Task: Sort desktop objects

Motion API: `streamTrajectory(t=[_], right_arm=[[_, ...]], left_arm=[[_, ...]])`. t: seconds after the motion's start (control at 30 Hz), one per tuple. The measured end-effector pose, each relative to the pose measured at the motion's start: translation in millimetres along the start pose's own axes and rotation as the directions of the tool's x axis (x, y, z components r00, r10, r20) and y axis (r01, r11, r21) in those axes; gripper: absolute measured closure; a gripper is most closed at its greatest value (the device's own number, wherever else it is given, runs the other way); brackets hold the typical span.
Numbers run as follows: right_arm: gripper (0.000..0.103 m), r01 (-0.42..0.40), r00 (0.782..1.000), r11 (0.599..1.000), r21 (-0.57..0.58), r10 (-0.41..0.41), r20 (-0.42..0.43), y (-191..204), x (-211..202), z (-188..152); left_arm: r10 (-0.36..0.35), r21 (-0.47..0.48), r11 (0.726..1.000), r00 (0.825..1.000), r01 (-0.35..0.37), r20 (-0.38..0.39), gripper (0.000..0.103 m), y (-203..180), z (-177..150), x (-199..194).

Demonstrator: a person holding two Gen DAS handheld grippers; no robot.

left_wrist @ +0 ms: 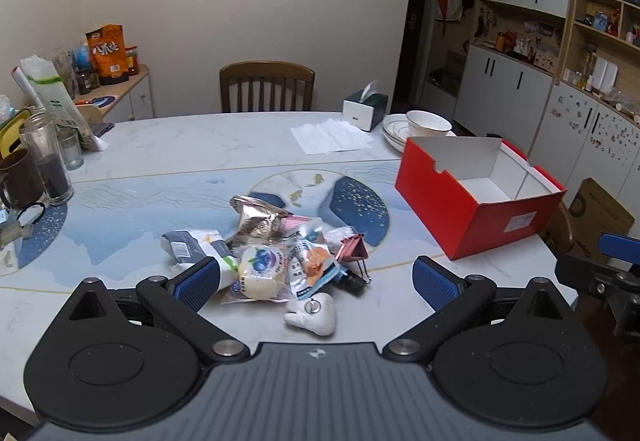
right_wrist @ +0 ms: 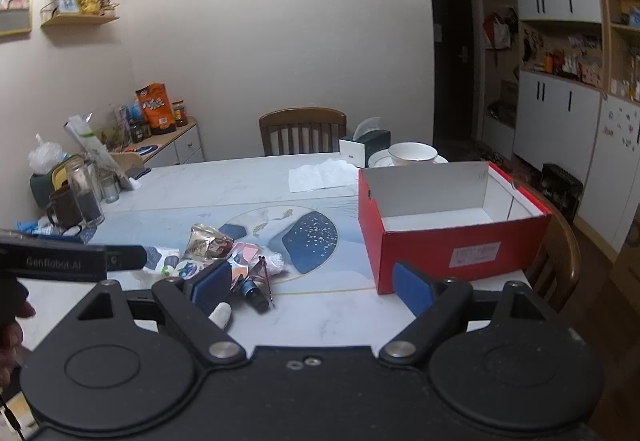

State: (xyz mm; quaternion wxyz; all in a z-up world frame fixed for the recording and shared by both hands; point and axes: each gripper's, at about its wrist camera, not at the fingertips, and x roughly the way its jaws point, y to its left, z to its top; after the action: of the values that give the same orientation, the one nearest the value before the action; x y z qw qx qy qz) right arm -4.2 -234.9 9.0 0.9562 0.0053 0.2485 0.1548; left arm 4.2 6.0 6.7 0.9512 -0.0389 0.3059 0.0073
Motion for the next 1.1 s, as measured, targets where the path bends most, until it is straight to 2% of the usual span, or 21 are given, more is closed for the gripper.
streamTrajectory(t=[0.4,0.77,1.1], right_arm=[[0.016,-0.038,0.999,0.999,-0.021,0.037,-0.038,9.7,25.4,0.5],[0.016,-0.001,0.995,1.000,-0.010,0.000,-0.099,35.9,87.4,2.9],[0.017,0.047,0.988,0.998,-0.047,-0.053,-0.146,66.1,151.4,1.5]], left_arm=[[0.025,0.014,1.000,1.000,-0.025,-0.004,0.000,25.9,1.0,24.1],[0.067,0.021,0.998,0.996,-0.066,-0.059,0.000,88.2,4.6,80.9],[0.032,0.022,0.999,0.989,-0.030,-0.145,0.001,135.9,15.4,133.9]])
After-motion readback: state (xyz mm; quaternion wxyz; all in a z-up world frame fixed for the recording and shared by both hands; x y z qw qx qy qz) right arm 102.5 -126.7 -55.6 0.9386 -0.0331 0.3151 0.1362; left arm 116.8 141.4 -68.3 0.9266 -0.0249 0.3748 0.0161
